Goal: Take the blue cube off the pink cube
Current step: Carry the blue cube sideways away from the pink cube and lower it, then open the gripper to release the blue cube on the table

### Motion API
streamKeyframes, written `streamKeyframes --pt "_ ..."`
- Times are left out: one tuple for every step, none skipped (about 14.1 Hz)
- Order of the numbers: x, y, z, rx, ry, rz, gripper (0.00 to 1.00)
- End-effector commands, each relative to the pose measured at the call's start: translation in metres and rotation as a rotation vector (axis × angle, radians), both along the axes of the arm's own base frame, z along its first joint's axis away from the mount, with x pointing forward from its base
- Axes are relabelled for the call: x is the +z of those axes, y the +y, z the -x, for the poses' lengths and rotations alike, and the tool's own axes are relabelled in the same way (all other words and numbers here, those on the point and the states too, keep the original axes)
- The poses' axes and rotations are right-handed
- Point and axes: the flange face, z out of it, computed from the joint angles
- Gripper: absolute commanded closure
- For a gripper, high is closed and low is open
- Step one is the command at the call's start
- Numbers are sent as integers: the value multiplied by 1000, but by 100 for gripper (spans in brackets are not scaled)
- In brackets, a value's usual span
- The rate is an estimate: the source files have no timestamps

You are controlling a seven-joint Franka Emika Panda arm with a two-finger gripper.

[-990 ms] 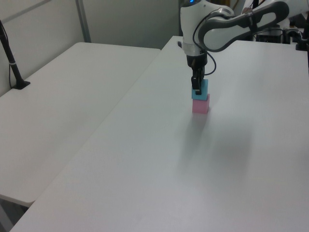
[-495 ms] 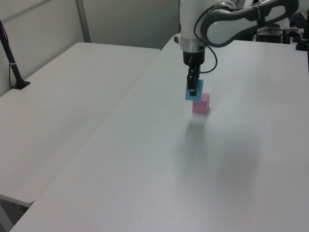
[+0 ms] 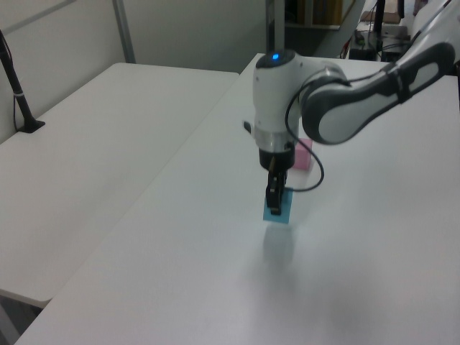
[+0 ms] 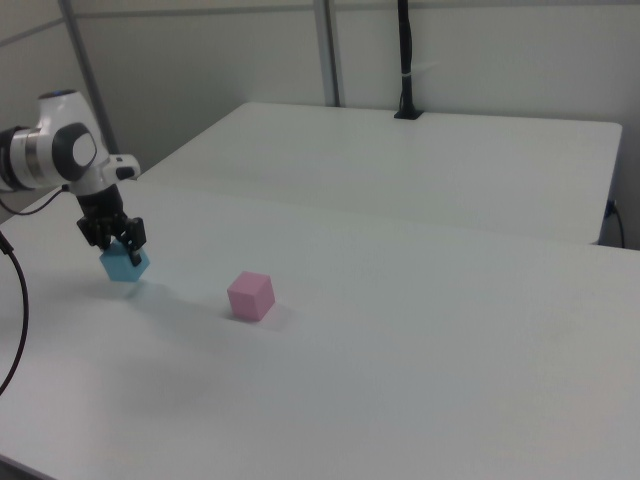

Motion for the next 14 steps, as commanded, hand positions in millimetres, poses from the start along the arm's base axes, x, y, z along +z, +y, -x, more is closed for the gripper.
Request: streamKeyframes --pt "-45 19 -14 -51 -34 -1 63" --pt "-58 22 -13 -50 -29 5 61" --pt "-61 22 -15 -51 -37 1 58" --pt "-62 20 -16 -53 -39 1 51" --pt "-62 18 -18 -61 -38 -2 36" --pt "-60 15 -19 -57 -40 1 0" --pt "-55 13 -20 -56 -44 2 0" --pt "-42 11 -20 -59 -55 -7 0" --pt "-9 -7 -24 -82 -75 -13 0" --pt "15 -24 -23 -106 -62 -7 0" --pt "56 -51 -18 -139 -40 -3 0" --pt "92 -87 -15 -180 -14 2 0" --pt "111 -112 -13 -188 0 15 0" --pt "133 -146 -12 -186 13 30 0"
